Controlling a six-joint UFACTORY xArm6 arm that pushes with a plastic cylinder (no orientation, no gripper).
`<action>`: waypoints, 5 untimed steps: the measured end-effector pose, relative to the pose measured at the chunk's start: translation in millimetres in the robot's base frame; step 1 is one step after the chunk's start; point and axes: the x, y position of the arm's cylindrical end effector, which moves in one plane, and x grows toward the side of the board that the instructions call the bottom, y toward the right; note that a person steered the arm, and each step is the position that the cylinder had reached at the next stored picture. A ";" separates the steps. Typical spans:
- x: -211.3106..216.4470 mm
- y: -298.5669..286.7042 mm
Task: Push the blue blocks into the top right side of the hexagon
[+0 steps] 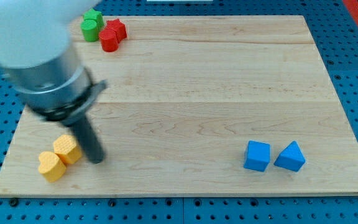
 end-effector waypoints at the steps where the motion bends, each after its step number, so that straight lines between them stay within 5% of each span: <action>1: -54.4 106.7; 3: -36.4 353.6; 4: 11.8 378.1; 5: 17.8 320.2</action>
